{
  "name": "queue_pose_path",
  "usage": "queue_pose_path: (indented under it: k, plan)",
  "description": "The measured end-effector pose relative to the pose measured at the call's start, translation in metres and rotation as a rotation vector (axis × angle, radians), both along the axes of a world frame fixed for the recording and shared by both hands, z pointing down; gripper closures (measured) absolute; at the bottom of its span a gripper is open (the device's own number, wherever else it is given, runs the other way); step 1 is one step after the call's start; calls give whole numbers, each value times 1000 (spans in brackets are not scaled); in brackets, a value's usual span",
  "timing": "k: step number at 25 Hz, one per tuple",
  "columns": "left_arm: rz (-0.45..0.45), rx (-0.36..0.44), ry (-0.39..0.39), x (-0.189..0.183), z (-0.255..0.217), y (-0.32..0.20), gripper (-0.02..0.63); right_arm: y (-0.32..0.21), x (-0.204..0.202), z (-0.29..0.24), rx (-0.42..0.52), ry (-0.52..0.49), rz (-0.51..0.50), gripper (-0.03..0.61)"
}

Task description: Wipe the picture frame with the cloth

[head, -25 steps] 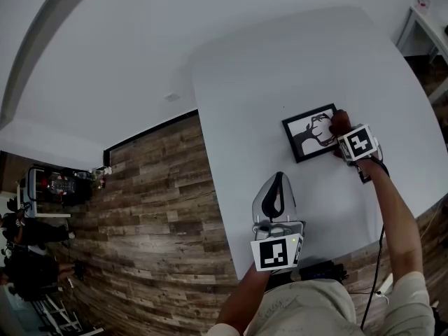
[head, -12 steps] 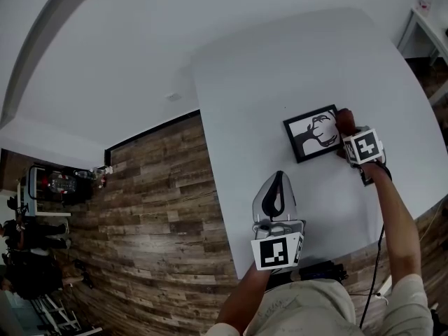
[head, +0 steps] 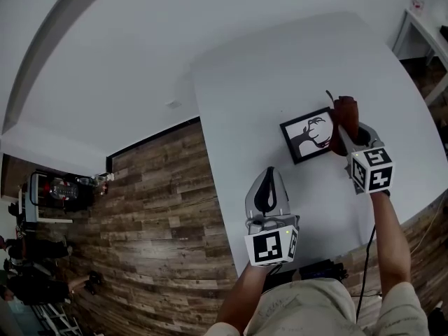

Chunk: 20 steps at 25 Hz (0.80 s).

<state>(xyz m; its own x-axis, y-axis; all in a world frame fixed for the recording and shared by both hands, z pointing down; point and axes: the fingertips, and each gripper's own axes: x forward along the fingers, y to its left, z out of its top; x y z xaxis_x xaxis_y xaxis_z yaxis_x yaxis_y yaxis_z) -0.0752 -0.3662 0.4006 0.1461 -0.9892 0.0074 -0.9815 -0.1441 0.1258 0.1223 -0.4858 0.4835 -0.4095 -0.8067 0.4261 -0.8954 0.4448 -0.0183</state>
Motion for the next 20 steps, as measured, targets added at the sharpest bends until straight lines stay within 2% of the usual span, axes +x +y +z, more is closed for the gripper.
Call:
queue_pose_path:
  k: [10, 15, 20]
  plan:
    - [19, 57, -23, 6, -27, 10, 614, 71, -15, -89, 328, -99, 1, 480]
    - [19, 69, -32, 5, -32, 14, 614, 104, -23, -99, 406, -120, -3, 480]
    - [19, 73, -40, 3, -34, 18, 614, 122, -26, -100, 419, -137, 6, 480]
